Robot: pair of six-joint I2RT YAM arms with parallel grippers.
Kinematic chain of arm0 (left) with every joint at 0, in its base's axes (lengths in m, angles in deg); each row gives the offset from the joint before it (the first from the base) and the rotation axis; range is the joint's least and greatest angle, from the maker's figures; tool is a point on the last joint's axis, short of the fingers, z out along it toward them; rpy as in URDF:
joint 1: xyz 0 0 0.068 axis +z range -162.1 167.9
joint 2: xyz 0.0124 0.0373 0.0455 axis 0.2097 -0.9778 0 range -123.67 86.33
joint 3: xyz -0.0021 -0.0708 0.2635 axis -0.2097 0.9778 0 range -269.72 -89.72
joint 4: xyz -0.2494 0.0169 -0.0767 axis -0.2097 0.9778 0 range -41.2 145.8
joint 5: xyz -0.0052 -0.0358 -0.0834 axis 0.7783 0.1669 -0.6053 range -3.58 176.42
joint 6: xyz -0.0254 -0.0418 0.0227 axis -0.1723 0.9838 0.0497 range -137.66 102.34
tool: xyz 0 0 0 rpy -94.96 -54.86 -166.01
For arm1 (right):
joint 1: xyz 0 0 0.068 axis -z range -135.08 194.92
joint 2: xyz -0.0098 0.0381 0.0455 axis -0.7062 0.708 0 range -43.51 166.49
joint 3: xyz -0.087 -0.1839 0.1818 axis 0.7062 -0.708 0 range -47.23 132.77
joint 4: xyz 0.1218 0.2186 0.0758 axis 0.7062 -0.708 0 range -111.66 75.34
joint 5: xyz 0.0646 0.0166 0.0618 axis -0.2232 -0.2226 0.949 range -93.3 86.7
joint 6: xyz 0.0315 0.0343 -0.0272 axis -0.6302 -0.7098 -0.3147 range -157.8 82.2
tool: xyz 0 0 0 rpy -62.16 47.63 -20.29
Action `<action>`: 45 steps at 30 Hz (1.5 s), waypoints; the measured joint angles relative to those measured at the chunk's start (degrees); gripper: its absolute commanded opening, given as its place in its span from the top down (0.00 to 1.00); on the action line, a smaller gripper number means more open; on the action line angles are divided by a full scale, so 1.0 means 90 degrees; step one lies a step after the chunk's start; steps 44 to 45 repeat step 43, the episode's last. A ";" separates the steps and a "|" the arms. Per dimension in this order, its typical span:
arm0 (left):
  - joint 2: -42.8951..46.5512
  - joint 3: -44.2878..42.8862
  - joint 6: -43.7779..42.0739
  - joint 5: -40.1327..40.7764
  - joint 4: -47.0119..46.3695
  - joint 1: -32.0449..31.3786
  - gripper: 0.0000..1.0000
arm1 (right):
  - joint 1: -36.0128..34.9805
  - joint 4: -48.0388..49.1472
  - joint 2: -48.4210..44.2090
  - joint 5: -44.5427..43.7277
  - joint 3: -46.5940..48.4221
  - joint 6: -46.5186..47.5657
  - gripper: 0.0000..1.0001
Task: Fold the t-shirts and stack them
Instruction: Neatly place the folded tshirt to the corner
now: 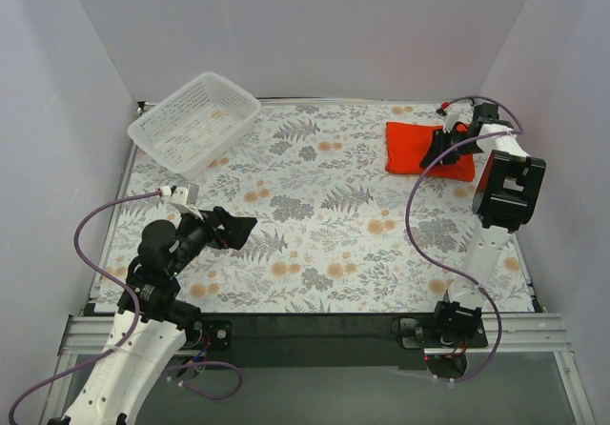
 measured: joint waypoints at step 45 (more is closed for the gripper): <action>-0.1256 -0.0534 -0.0287 0.1552 0.0153 0.0000 0.02 | 0.0063 0.2244 -0.9287 -0.3844 -0.6489 -0.1945 0.02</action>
